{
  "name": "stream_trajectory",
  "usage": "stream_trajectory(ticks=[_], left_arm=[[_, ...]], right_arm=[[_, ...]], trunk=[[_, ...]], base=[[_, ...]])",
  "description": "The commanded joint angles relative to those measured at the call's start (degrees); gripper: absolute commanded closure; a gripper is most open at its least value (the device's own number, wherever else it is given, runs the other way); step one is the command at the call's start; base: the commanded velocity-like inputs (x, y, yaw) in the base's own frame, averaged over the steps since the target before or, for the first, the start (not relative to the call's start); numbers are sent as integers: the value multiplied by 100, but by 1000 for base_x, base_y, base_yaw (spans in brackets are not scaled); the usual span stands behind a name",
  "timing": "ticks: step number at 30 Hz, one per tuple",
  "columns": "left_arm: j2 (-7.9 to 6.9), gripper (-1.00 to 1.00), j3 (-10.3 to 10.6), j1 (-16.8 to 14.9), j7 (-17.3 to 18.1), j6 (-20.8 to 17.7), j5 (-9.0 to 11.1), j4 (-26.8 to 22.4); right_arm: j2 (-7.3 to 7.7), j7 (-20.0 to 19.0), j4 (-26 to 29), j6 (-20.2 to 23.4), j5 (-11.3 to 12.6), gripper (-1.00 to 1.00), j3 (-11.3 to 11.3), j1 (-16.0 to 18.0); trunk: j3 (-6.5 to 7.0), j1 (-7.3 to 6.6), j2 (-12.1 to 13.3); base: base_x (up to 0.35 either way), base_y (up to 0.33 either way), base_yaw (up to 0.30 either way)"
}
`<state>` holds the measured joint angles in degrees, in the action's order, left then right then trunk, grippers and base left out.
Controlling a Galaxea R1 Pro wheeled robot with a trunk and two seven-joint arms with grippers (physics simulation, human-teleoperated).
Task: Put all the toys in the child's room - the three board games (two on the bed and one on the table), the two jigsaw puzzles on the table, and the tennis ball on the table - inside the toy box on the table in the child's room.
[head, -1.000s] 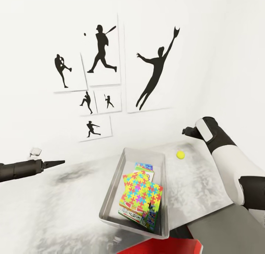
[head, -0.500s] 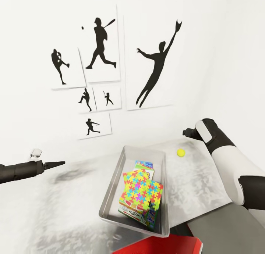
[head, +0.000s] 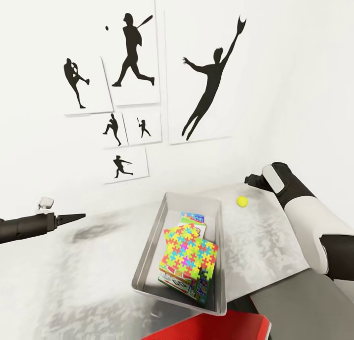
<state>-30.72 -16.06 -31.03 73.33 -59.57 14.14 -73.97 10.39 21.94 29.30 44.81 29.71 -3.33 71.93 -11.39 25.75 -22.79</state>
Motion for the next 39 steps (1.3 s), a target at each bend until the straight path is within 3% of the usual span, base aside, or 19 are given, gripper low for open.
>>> stream_trajectory(ticks=[1,6,11,14,19,31,39], left_arm=[[-2,-100,1,-6,11,-43,14,-1],[-9,-100,-1,-14,213,-43,38,-65],[-7,-100,32,-30,1274,-43,43,-659],[-1,-100,36,-54,1658,-43,59,-1004],[33,-100,30,-211,1667,-43,65,-1113],[39,-100,-30,-236,1667,-26,51,-1116],[40,-100,-29,-232,1667,-4,37,-1111]], right_arm=[[6,39,6,17,60,-100,-34,7],[7,-165,6,20,62,-100,-31,56],[7,-433,9,39,61,-100,-31,173],[7,-489,17,50,61,-100,-28,232],[7,-513,39,54,54,-100,-29,257],[9,-523,65,61,48,-100,-28,277],[15,-488,78,75,18,-100,-36,520]], trunk=[[-22,3,-13],[-69,3,-13],[-117,3,-13],[-145,3,-13],[-193,3,-13],[-306,3,-13],[-382,3,-13]], base=[[0,0,0],[0,0,0],[0,0,0],[0,0,0],[0,0,0],[0,0,0],[0,0,0]])
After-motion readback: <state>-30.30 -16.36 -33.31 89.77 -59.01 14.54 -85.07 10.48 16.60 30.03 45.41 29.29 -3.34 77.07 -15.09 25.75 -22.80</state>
